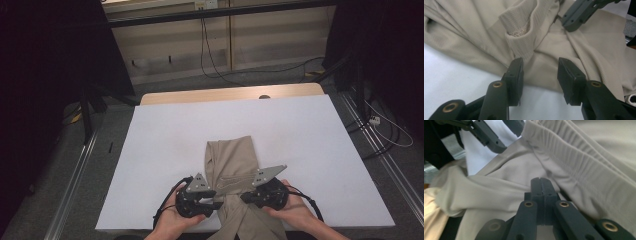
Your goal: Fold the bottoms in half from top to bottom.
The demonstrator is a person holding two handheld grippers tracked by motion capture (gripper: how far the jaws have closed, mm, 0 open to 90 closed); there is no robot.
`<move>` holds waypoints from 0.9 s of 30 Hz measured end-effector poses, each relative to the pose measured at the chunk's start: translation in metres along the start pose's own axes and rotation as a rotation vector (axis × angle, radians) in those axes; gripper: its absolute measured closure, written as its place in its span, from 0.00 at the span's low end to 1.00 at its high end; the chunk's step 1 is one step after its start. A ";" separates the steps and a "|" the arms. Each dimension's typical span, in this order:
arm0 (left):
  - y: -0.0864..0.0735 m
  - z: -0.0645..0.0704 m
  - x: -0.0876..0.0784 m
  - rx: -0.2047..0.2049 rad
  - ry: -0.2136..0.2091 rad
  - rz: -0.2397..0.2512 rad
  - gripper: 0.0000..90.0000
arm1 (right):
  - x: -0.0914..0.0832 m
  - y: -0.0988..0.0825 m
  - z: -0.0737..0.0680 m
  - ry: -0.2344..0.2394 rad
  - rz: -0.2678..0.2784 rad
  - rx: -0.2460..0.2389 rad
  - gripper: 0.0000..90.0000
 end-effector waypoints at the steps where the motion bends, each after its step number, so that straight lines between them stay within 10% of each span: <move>1: 0.000 0.000 0.000 0.000 0.005 0.000 0.63 | -0.004 -0.001 0.001 -0.007 0.005 -0.006 1.00; 14: 0.013 0.005 0.000 0.018 0.015 0.047 0.63 | -0.048 -0.021 0.033 -0.089 0.027 0.034 1.00; 23: 0.012 0.027 0.016 0.070 -0.064 0.006 0.81 | -0.054 -0.047 0.051 -0.191 -0.050 0.020 1.00; 27: 0.010 0.031 0.022 0.066 -0.078 -0.011 0.76 | -0.055 -0.050 0.049 -0.144 -0.038 0.071 0.98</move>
Point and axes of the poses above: each handheld gripper's, and its own axes: x roughly forward along the jaws, y roughly out of its top, z roughly to its right, the point moved 9 cm from there along x, roughly forward along the jaws, and after that the axes turned 14 degrees about -y, right-handed, at the moved point
